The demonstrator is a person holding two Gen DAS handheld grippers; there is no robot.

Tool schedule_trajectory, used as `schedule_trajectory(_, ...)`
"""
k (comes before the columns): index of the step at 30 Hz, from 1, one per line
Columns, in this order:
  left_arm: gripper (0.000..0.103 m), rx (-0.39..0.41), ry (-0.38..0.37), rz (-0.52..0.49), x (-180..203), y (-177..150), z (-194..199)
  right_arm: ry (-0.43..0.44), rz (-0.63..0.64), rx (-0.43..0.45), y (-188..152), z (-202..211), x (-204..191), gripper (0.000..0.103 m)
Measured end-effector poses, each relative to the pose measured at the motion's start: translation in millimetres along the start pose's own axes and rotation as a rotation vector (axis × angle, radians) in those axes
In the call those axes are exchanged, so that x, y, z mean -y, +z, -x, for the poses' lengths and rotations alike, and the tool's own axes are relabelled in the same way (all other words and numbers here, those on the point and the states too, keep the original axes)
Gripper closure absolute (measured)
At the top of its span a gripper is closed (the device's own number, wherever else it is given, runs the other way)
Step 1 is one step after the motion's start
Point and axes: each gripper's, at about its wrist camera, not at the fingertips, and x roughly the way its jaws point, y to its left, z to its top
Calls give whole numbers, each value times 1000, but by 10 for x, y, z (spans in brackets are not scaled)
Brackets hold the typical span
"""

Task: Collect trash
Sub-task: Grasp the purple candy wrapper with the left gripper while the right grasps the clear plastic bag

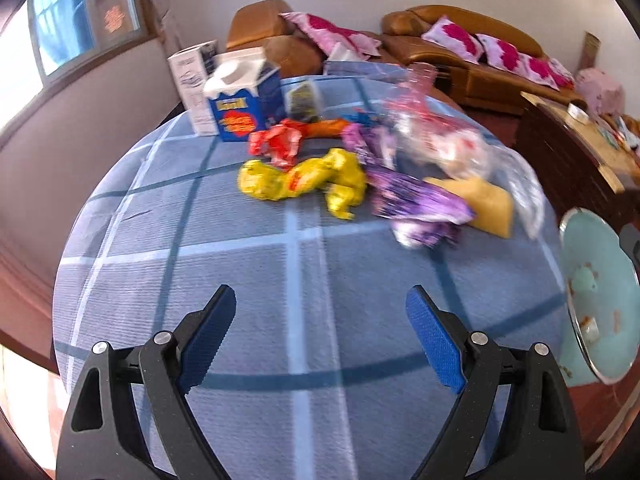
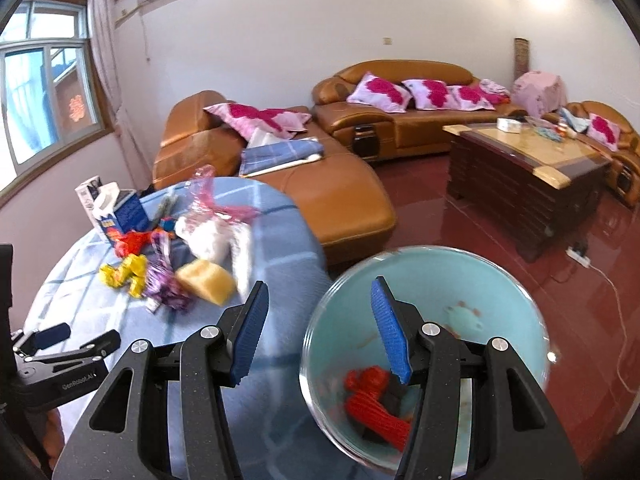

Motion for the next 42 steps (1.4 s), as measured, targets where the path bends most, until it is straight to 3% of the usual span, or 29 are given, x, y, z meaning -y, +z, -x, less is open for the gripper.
schedule_trajectory(12, 18, -15, 28, 52, -248, 163, -169, 170, 114, -85, 442, -727, -384, 50)
schedule_trajectory(22, 18, -24, 55, 81, -414, 271, -270, 300, 172, -256, 556, -1426, -650, 50)
schedule_trajectory(25, 18, -30, 51, 84, -437, 290, -311, 330, 183, -288, 524, -1477, -694, 59)
schedule_trajectory(28, 18, -29, 49, 84, -434, 309, -329, 363, 191, -304, 517, -1478, -720, 78)
schedule_trajectory(32, 18, -24, 42, 81, -404, 329, -312, 367, 204, -291, 498, -1405, -732, 92)
schedule_trajectory(35, 18, -17, 35, 83, -378, 345, -289, 355, 202, -254, 517, -1303, -719, 97)
schedule_trajectory(42, 18, 4, 11, 80, -208, 456, -239, 339, 134, -108, 703, -811, -544, 97)
